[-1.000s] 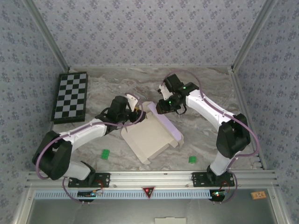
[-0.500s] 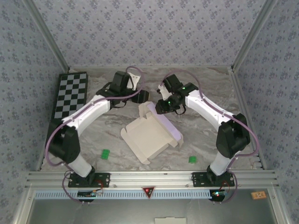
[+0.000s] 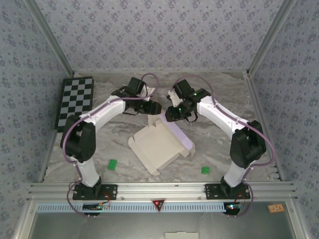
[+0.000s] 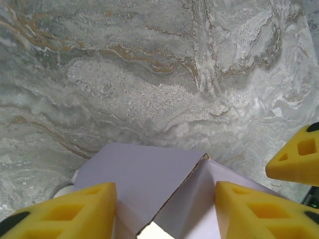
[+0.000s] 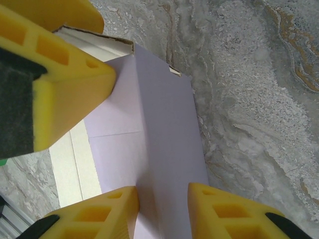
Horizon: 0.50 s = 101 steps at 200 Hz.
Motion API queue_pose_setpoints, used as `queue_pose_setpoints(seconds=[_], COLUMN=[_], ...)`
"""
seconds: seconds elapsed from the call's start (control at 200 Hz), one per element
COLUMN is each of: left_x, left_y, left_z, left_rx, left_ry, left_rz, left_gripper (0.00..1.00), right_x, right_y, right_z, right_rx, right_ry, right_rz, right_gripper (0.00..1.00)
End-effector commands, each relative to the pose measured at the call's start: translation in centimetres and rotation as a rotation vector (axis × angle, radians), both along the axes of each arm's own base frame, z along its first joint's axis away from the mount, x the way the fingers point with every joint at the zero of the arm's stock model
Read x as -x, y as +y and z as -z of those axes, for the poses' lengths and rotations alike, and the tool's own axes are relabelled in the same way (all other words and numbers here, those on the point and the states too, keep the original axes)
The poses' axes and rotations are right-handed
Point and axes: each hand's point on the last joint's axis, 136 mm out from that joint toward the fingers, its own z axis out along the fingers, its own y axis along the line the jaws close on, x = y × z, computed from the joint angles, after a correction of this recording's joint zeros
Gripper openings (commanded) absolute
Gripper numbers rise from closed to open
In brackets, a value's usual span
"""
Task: Fold the paper box
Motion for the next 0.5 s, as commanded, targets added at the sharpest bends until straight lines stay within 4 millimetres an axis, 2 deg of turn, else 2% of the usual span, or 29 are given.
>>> queue_pose_setpoints(seconds=[0.0,0.225,0.5], left_x=[1.6,2.0,1.7], left_y=[-0.4,-0.2,-0.7], left_z=[-0.2,0.0,-1.2], left_rx=[0.027,0.029,0.073], left_ry=[0.092,0.123,0.13], left_rz=[0.015,-0.014,-0.021], left_gripper=[0.48,0.39,0.32], right_x=[1.1,0.9,0.6], right_y=[-0.5,-0.4,-0.6], right_z=[3.0,3.2,3.3], right_rx=[0.064,0.061,0.055], right_ry=[0.085,0.088,0.091], right_rz=[0.006,0.007,0.02], right_gripper=[0.33,0.33,0.31])
